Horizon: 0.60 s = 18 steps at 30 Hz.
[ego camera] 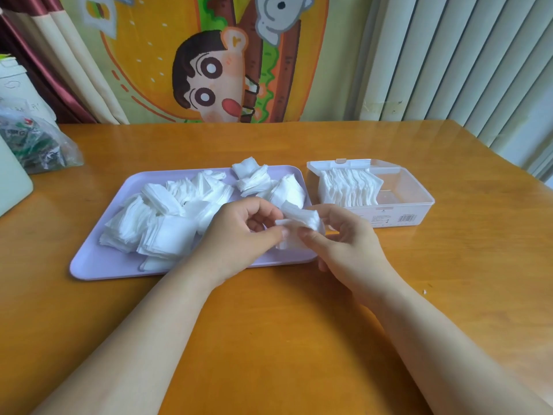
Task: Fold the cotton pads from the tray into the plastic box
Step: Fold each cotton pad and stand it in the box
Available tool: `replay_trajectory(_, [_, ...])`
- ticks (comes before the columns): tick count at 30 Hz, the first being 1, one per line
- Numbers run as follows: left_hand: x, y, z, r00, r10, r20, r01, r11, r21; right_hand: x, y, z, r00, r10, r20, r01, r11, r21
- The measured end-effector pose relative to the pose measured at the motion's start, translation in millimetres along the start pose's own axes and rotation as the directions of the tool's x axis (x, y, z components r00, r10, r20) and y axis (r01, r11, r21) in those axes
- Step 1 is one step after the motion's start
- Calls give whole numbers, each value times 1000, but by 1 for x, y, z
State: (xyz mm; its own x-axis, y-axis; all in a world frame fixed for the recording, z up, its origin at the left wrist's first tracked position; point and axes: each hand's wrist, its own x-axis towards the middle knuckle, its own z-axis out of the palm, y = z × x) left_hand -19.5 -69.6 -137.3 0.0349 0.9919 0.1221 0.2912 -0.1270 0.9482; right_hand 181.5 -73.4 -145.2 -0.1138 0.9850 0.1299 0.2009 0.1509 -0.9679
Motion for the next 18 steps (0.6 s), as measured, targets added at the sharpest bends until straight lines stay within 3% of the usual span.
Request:
replay_trajectory(5, [0,-3,-2,997,-10,76,-5,980,199,1,4,0,997,13,73,-3,990,-143])
replay_trajectory(10, [1,-3,-1,998,22,65,-34,982,188,2,7,0,999,-38,-24,29,953,-302])
replay_trajectory(18, [4,-11,0,992,3,124,-37,961,275,0,7,0,995,-82,53,96,920,-381])
